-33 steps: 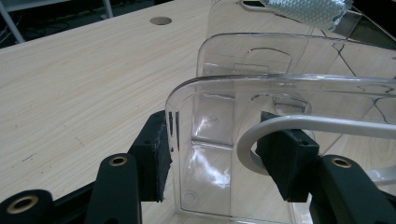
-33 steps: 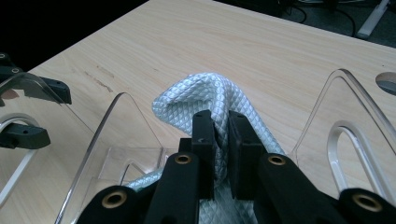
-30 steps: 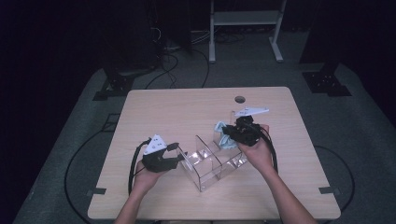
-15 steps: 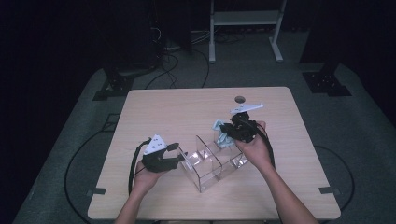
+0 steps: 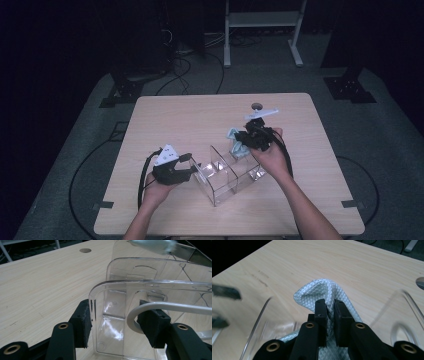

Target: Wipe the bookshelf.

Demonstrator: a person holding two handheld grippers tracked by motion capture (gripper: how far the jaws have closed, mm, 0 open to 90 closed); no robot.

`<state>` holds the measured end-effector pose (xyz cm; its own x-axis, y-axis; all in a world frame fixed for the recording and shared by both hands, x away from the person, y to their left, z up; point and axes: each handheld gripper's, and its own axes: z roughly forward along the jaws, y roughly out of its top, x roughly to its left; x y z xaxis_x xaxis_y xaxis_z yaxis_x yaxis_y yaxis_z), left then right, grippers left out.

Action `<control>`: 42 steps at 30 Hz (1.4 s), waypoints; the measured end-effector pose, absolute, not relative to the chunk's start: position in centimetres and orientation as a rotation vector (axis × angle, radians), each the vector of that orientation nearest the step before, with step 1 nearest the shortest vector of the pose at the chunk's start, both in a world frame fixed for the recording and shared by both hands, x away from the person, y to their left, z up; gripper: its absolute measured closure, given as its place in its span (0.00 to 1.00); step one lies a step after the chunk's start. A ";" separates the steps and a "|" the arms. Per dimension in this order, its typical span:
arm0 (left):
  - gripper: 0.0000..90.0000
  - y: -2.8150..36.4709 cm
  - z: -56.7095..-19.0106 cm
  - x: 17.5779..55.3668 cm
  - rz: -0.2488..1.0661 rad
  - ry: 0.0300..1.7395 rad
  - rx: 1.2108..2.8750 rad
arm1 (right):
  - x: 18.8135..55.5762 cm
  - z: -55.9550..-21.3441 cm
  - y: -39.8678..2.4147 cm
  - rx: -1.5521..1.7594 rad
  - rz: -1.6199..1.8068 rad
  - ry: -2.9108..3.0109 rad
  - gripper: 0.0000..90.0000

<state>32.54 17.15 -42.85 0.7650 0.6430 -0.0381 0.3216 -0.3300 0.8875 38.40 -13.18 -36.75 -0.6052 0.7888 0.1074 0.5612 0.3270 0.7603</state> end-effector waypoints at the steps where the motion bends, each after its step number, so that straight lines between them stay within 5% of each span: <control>1: 0.51 17.1 -42.9 32.5 0.396 0.734 1.937 | 37.7 -36.7 -13.6 1.195 1.154 2.312 0.91; 11: 0.51 16.9 -42.9 32.4 0.387 0.729 1.935 | 31.7 -37.3 -17.4 1.156 1.203 2.278 0.91; 23: 0.51 16.7 -42.9 32.5 0.397 0.745 1.930 | 34.4 -37.2 -16.6 1.196 1.243 2.255 0.91; 36: 0.51 16.7 -42.9 32.5 0.397 0.753 1.929 | 28.0 -33.6 -17.9 1.061 1.394 2.237 0.91; 42: 0.51 16.7 -42.9 32.6 0.396 0.753 1.928 | 26.2 -34.6 -16.6 1.012 1.451 2.316 0.91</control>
